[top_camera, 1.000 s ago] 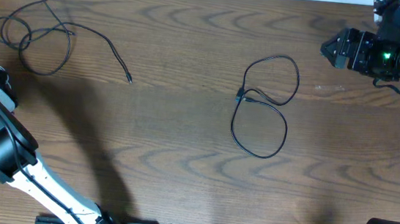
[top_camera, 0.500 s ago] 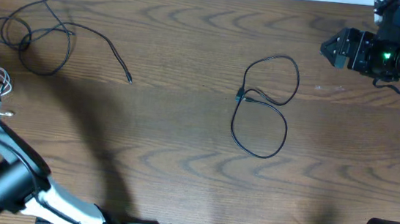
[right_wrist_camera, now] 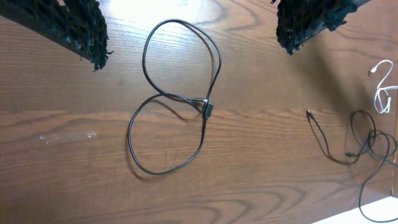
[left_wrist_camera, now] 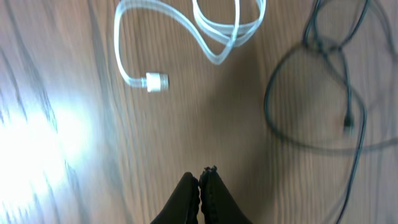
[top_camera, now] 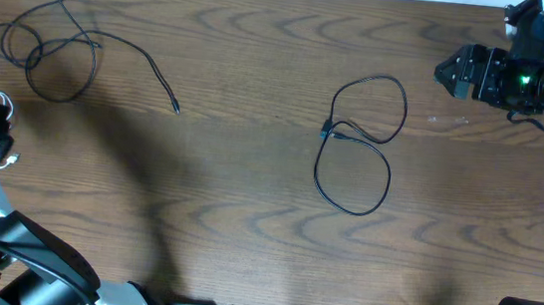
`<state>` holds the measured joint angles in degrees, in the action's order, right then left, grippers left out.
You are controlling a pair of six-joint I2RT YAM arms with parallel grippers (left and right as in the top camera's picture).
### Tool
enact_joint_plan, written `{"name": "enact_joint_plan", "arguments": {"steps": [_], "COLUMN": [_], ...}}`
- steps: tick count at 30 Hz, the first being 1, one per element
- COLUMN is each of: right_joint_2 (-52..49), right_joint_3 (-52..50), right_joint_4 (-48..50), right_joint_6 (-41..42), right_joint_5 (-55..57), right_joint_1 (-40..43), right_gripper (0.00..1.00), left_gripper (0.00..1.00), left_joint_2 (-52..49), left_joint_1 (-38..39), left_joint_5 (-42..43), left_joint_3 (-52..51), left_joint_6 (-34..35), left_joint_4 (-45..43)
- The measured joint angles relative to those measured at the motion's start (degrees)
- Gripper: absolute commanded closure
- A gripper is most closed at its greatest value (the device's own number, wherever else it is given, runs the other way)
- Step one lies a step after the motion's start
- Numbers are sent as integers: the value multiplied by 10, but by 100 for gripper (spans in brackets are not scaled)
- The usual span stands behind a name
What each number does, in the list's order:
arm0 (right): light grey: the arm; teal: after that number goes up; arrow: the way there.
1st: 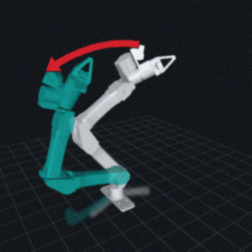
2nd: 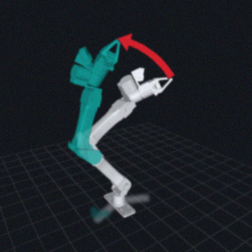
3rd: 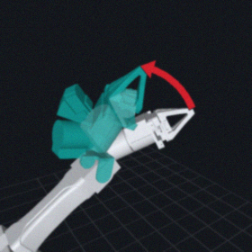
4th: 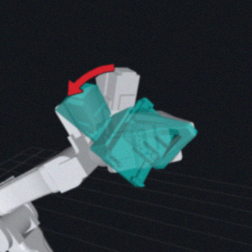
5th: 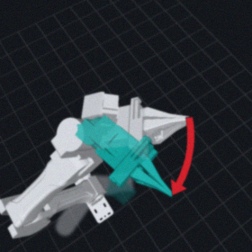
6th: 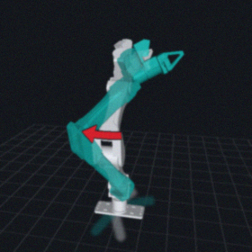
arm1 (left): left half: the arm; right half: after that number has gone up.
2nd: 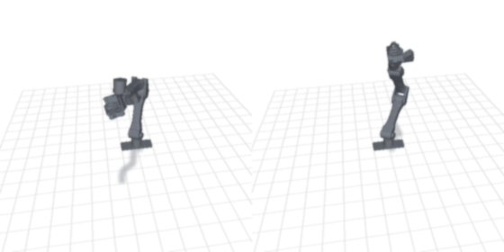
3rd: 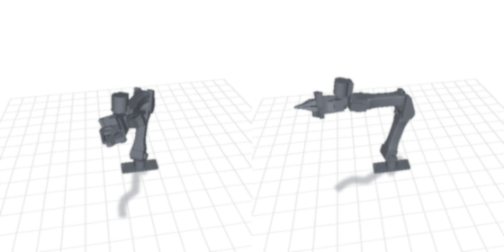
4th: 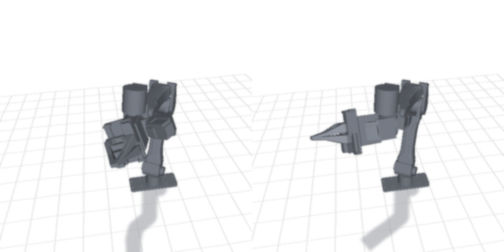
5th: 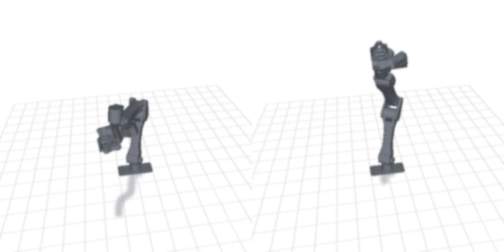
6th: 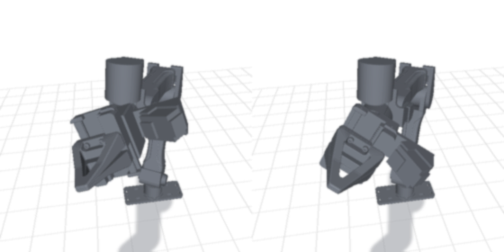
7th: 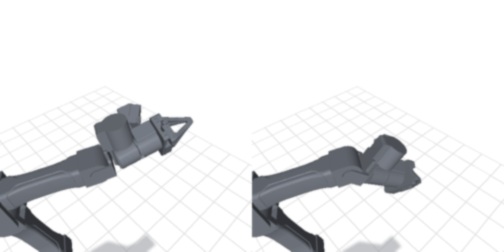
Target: Untangle cables
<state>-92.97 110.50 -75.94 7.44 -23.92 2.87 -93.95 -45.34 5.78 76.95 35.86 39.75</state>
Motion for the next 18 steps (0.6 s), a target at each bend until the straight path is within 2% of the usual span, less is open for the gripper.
{"name": "enact_joint_plan", "arguments": {"steps": [5, 12, 14, 15, 16, 18], "right_joint_2": [0, 0, 0, 0, 0, 0], "right_joint_3": [0, 0, 0, 0, 0, 0], "right_joint_4": [1, -10, -13, -14, -14, -14], "right_joint_6": [-2, -12, -18, -21, -24, -28], "right_joint_5": [0, 0, 0, 0, 0, 0], "right_joint_1": [0, 0, 0, 0, 0, 0], "right_gripper": [14, 15, 15, 15, 15, 15], "left_gripper": [93, 92, 92, 84, 66, 51], "left_joint_2": [0, 24, 42, 45, 46, 42], "left_joint_1": [61, 224, 296, 324, 353, 408], "left_joint_5": [52, 75, 78, 79, 81, 87], "left_joint_3": [0, 0, 0, 0, 0, 0], "left_joint_6": [-50, -96, -114, -119, -124, -135], "left_joint_4": [12, 10, 7, 5, 3, -4]}}
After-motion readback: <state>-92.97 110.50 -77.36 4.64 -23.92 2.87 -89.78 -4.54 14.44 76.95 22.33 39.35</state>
